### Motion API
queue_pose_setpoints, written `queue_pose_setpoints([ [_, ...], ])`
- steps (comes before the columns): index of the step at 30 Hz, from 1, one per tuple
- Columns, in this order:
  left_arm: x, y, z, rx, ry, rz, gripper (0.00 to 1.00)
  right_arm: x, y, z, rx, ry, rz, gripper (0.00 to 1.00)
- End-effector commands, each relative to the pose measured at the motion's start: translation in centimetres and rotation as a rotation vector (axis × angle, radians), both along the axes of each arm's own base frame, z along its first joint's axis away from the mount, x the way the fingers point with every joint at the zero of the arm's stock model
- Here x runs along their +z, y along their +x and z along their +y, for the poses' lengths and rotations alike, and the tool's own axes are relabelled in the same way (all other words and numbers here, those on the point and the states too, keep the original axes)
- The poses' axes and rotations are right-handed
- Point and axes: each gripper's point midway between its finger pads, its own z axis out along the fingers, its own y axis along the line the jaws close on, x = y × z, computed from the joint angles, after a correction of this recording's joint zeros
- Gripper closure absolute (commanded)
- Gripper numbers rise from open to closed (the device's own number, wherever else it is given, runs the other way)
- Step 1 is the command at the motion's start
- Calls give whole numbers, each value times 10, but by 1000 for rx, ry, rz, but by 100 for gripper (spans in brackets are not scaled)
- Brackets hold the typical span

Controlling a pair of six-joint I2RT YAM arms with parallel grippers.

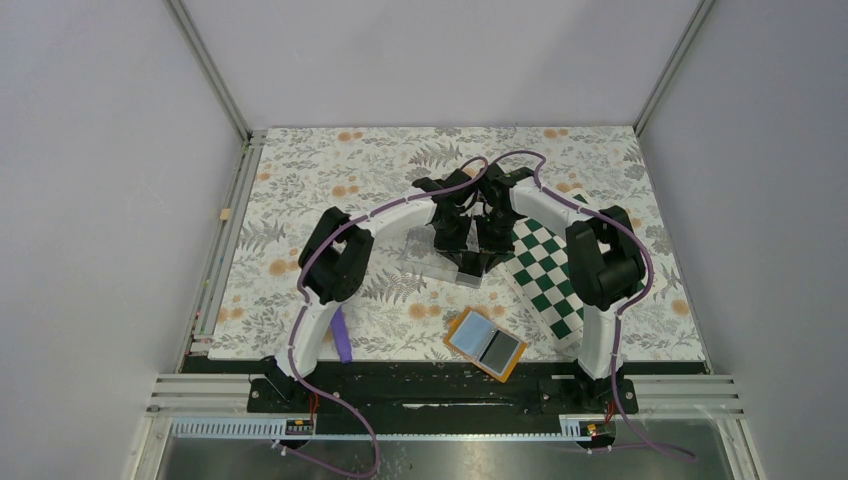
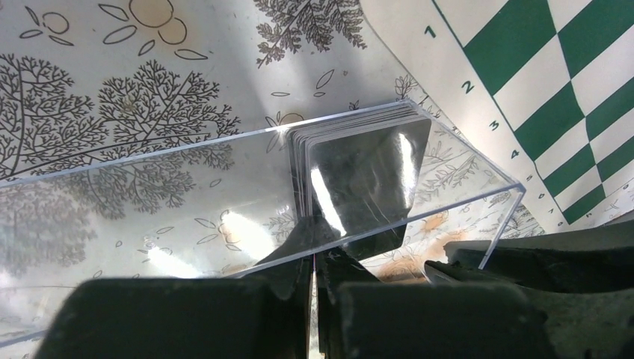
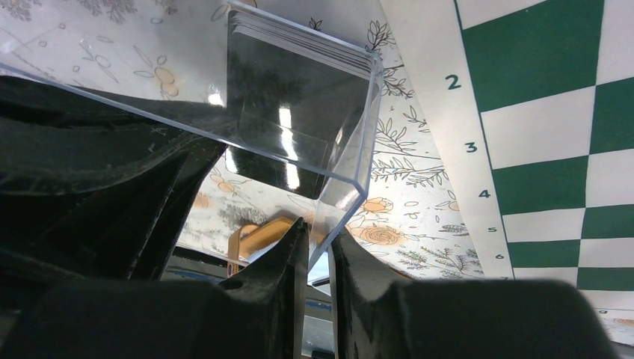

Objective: Put the credit cards into the card holder
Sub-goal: Pick up the credit card from the storage box.

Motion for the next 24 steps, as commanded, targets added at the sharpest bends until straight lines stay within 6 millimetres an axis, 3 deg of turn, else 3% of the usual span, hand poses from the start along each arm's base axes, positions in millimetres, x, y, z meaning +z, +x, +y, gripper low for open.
queue_pose_setpoints([
  [1,40,0,-25,-27,-108,-91,100,1,-3,8,34,15,-3,78],
  [19,74,6,-31,-24,-139,-166,100,0,-4,6,32,15,3,78],
  [24,68,5,-28,-40,-107,-157,96,0,-4,7,34,15,1,78],
])
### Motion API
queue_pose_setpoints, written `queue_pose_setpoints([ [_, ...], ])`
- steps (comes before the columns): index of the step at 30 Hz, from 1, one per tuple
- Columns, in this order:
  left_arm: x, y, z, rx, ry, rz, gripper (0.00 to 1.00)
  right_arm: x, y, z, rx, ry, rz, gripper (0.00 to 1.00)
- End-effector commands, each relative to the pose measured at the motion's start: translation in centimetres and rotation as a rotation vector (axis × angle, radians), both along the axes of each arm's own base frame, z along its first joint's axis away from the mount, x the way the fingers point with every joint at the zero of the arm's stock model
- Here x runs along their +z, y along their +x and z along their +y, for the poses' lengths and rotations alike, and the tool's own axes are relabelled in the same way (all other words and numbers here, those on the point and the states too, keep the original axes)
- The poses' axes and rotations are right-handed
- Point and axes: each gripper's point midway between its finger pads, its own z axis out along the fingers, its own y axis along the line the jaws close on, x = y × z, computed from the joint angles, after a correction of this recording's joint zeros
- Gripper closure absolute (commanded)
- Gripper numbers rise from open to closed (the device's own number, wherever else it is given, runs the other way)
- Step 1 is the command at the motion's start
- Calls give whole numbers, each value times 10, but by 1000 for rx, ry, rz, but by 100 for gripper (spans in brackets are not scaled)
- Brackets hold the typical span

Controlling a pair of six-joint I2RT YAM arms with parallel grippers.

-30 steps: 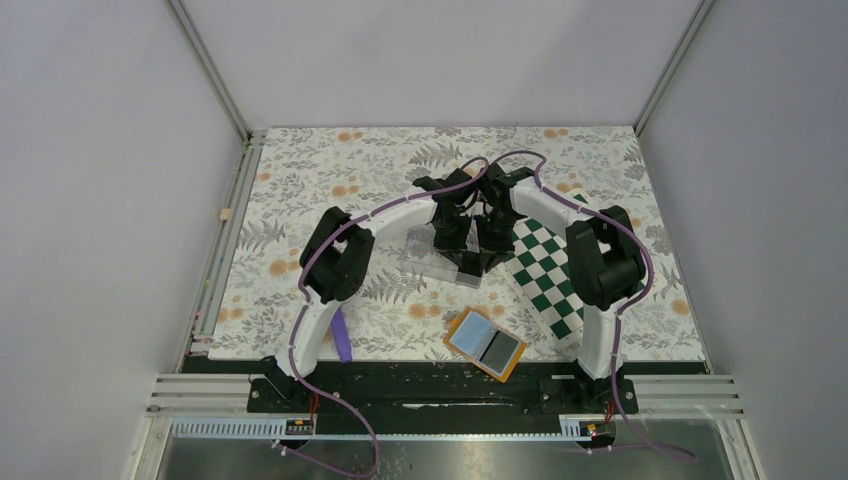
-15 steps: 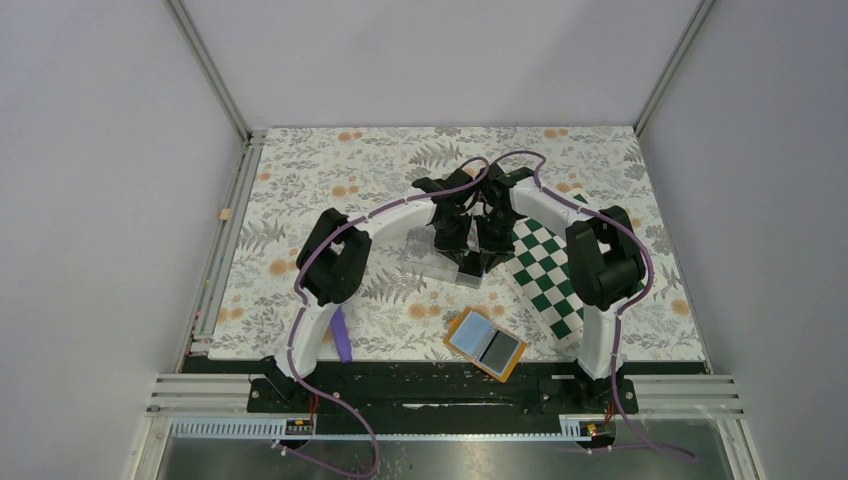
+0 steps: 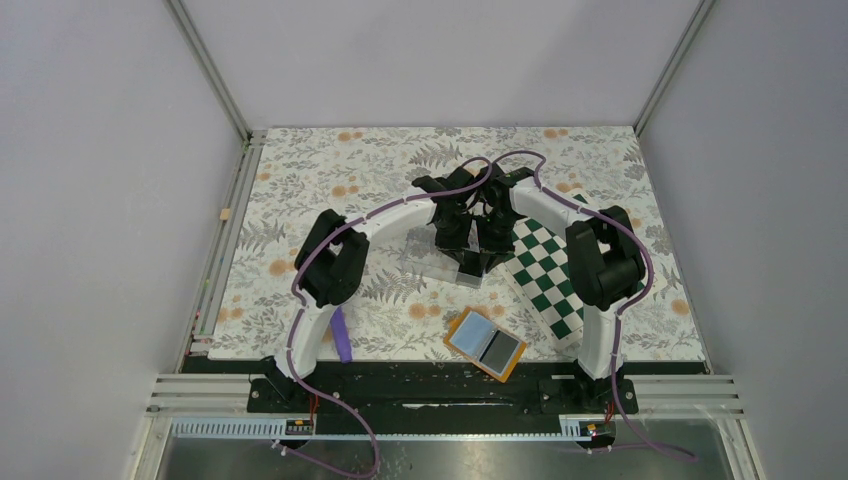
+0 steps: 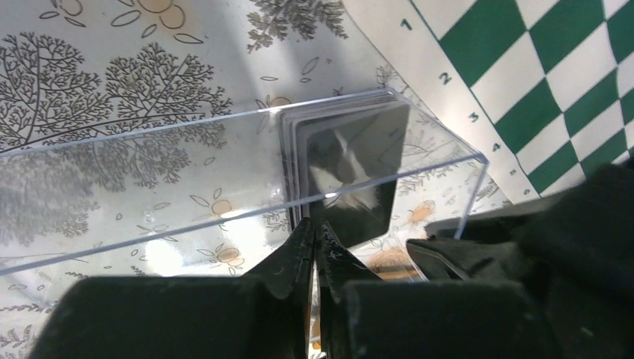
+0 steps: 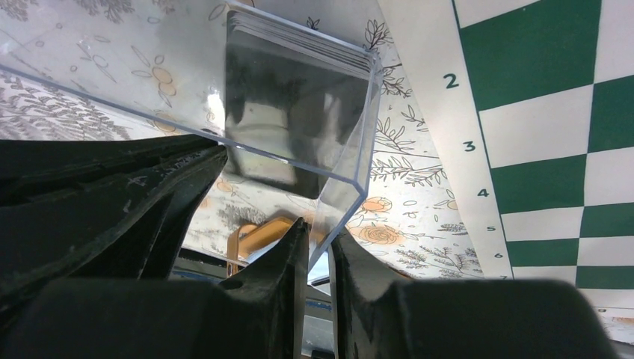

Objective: Put the credit cards into the card holder
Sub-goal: Pick up the credit card from the storage box.

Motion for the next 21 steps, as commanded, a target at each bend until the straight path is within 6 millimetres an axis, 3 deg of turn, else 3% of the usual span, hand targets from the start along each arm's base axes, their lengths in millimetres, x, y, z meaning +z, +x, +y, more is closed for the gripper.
queue_pose_setpoints([
  [1,52,6,-26,-64,-111,-110,96,0,-4,7,35,18,0,78],
  [10,59,6,-35,-9,-227,-88,94,1,-2,7,11,49,9,78],
  [13,49,11,-26,34,-200,-76,77,1,-3,7,1,58,14,78],
  [15,40,13,-20,61,-182,-57,70,0,-3,6,0,58,16,79],
  [21,15,11,-18,104,-198,29,83,0,-3,7,-9,69,16,81],
])
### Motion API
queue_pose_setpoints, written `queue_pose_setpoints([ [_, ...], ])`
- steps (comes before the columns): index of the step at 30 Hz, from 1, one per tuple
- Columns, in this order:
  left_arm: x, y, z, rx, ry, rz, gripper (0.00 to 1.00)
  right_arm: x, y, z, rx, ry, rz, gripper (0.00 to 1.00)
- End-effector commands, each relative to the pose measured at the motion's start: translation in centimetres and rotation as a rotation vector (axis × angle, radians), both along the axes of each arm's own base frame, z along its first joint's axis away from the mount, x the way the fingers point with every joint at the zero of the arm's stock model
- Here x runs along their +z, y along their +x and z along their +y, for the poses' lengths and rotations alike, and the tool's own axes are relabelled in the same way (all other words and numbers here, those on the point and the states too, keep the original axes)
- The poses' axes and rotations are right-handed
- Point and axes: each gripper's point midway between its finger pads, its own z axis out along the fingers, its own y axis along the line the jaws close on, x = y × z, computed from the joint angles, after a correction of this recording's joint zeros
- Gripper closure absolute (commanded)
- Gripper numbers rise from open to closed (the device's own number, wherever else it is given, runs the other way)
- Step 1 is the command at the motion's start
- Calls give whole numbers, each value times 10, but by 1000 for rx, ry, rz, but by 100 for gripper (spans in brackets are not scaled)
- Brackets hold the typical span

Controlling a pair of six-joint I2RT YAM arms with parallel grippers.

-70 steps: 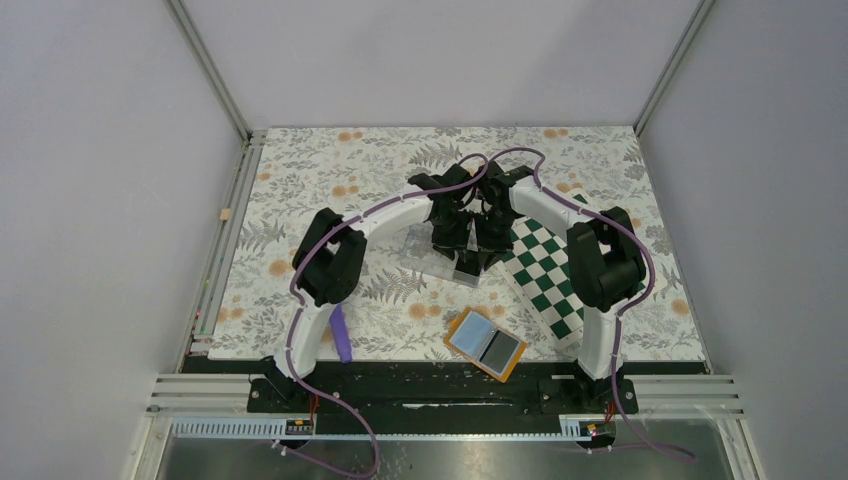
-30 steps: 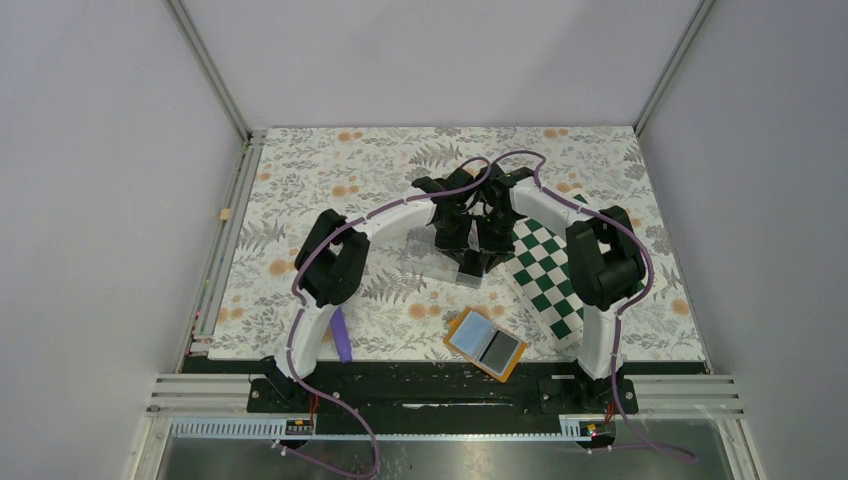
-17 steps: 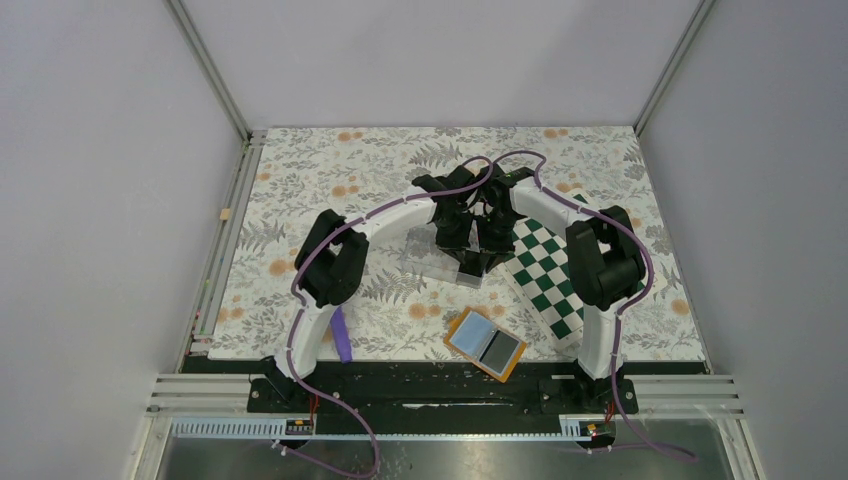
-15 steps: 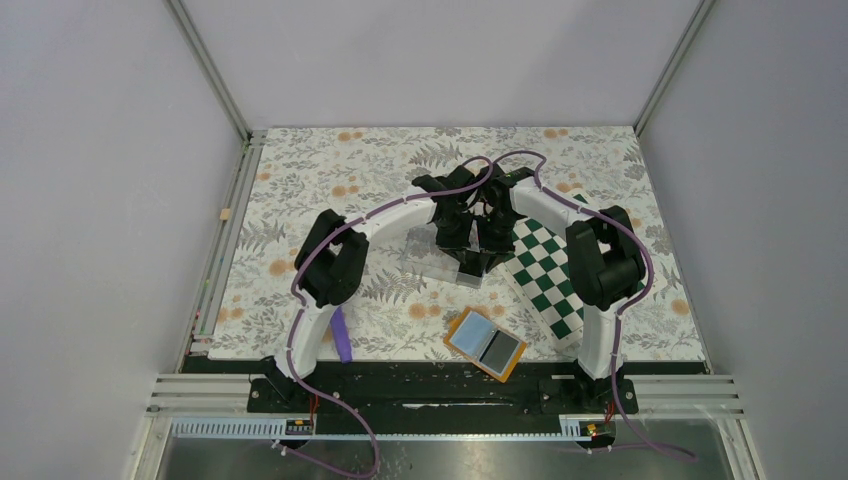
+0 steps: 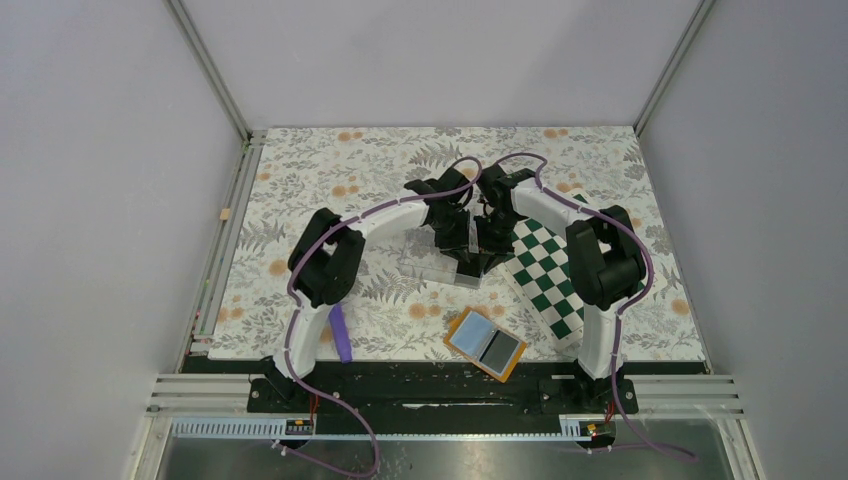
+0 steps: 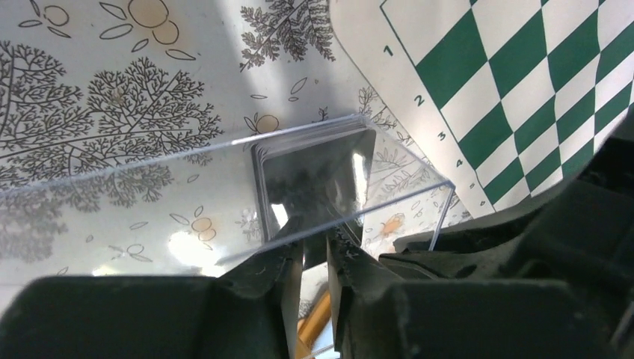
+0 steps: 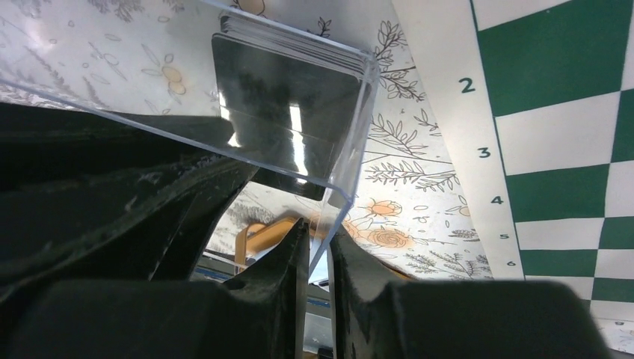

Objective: Put the credit cards into the card holder
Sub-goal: Pick up the credit card from the storage box.

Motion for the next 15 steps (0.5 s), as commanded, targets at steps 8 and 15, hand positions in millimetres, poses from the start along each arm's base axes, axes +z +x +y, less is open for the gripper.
queue_pose_setpoints([
  [8,1,4,-5,43,-40,3,71,8,0,5,-3,53,-5,86],
  [15,19,12,14,52,29,-98,67,18,2,8,-2,79,-28,85],
])
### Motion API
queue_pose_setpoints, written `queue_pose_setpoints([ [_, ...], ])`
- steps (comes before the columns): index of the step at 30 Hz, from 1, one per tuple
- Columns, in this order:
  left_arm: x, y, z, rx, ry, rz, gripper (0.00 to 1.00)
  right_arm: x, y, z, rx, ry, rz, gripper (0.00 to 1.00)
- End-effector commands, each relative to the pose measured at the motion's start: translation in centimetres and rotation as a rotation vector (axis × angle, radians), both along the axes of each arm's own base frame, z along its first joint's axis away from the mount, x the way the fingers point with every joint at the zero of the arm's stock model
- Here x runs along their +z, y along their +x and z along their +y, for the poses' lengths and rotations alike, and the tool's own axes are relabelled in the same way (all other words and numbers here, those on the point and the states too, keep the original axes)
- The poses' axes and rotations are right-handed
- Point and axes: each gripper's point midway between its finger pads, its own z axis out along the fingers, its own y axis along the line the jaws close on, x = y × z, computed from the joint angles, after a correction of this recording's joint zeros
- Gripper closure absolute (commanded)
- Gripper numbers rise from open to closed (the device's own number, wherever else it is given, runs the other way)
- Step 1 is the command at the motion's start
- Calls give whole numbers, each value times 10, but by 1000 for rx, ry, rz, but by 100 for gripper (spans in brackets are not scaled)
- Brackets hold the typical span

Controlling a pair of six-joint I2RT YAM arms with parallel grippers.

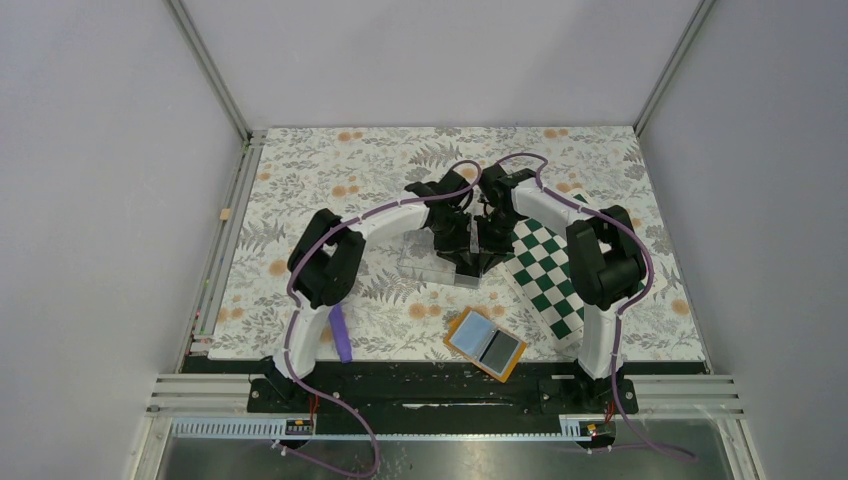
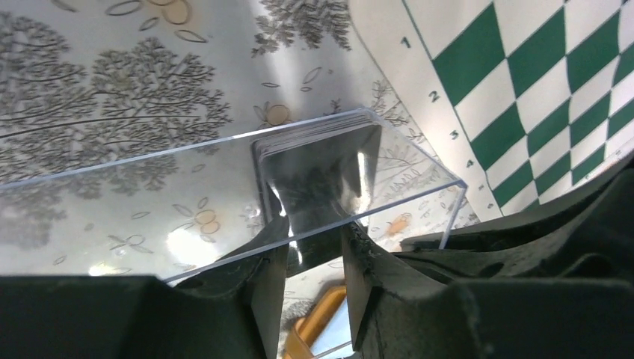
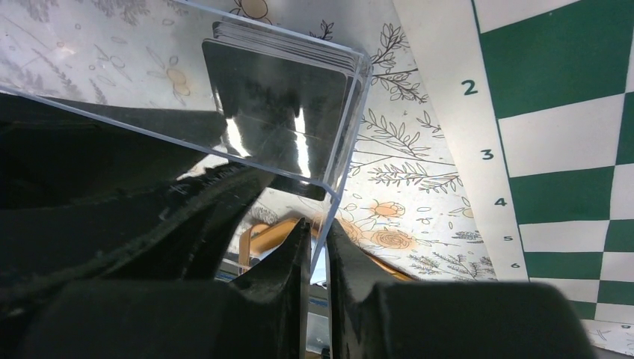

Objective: Put the credit cards into the card holder
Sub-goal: Pick up the credit card from the storage box.

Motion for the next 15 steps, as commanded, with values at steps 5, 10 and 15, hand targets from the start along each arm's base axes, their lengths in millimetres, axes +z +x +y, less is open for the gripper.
queue_pose_setpoints([
  [5,18,16,24,20,93,-118,71,30,6,9,6,94,-69,72],
  [10,-1,9,21,16,99,-54,84,38,11,9,-32,144,-81,60],
  [15,-10,6,16,9,87,-25,86,39,14,7,-51,167,-76,61],
])
